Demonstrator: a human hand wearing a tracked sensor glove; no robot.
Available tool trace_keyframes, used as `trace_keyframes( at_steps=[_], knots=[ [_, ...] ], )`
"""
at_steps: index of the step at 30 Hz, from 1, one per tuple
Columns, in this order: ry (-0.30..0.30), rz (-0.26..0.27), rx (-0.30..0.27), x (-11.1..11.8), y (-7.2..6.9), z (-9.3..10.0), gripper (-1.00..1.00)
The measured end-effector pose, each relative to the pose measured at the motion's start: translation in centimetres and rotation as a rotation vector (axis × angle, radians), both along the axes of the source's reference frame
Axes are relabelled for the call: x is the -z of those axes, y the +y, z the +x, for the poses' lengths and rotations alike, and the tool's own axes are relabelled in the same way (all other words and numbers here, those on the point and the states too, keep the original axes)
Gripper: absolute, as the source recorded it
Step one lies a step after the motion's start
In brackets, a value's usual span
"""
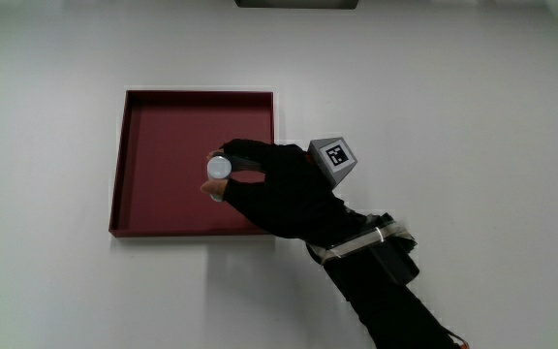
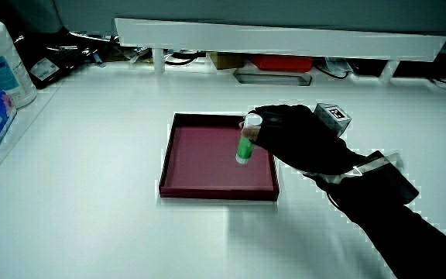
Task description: Place glue stick
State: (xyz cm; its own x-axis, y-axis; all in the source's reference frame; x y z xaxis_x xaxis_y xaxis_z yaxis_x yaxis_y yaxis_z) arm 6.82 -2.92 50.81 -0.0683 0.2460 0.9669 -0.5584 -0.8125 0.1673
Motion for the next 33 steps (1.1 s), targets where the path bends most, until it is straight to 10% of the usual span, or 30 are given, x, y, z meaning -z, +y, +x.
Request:
trace_keyframes(
  at_steps=[19, 33],
  knots=[
    [0.049, -0.213, -0.009, -6.3, 1.7, -2.2, 0.0],
    [0.051, -0.211, -0.027, -6.6, 1.9, -2.1, 0.0]
  ],
)
